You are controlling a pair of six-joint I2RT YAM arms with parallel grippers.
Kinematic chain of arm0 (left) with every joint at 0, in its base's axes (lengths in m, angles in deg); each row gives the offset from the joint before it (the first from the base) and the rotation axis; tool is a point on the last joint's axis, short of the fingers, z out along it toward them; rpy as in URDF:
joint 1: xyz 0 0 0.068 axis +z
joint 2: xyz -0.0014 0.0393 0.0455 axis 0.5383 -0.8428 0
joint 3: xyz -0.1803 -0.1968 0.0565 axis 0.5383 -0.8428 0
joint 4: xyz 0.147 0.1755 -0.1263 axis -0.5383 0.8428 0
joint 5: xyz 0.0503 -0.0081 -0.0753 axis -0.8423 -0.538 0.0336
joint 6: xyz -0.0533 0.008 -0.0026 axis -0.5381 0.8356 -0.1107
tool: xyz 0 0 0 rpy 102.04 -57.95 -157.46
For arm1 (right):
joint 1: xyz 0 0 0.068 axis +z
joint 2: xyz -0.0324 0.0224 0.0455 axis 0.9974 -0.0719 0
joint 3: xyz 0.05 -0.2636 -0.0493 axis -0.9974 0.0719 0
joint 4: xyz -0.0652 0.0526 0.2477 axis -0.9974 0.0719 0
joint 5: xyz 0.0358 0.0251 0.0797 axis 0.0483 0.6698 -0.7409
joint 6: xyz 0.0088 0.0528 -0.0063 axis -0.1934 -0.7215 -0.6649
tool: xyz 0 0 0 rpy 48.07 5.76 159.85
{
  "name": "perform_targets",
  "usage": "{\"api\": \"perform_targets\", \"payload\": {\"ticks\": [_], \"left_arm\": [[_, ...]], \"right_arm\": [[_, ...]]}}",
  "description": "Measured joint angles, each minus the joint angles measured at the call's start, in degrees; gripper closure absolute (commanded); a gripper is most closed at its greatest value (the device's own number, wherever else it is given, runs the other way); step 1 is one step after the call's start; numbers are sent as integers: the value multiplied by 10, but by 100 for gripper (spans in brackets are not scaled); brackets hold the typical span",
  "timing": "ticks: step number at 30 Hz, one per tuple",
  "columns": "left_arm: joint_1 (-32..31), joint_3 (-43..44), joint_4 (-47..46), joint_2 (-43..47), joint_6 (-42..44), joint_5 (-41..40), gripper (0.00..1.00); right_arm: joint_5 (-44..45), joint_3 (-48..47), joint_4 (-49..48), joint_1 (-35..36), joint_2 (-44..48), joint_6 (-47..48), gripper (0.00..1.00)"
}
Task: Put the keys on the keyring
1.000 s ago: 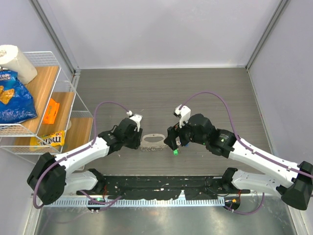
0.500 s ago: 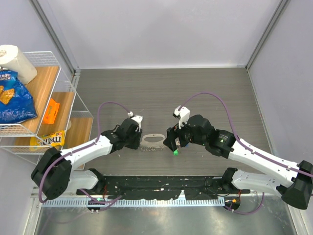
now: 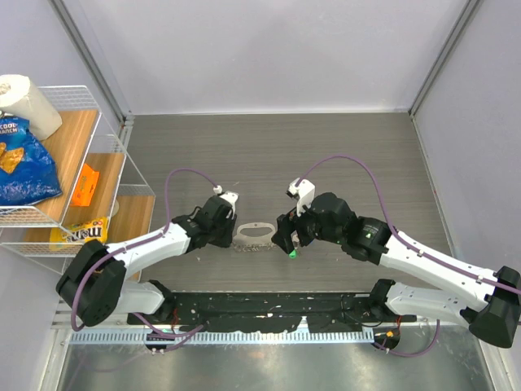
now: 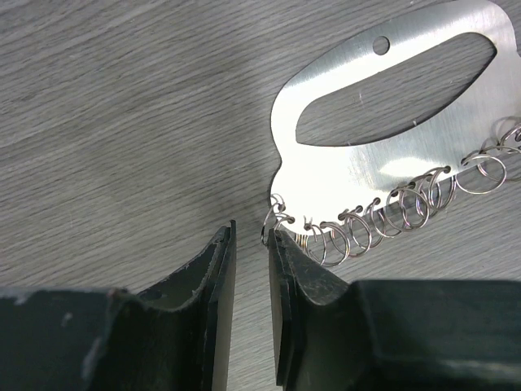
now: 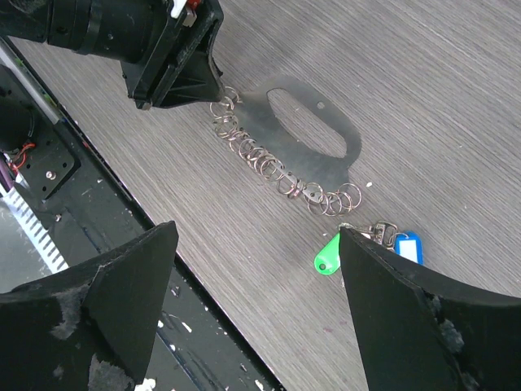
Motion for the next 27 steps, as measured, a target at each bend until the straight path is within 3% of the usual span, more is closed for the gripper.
{"api": "perform_targets", "payload": {"ticks": [15,20,22,27], "left_arm": [[3,1,-16,-10,1,12,82],[3,1,-25,-21,2,21,91],[3,1,-31,-24,3,25,100],[3,1,-37,-24,5,29,100]], "right_arm": [[0,7,-1,5,0,-2,14],[0,7,-1,7,0,-2,14],[0,7,-1,8,0,-3,14],[1,8,-1,9,0,-4,14]]}}
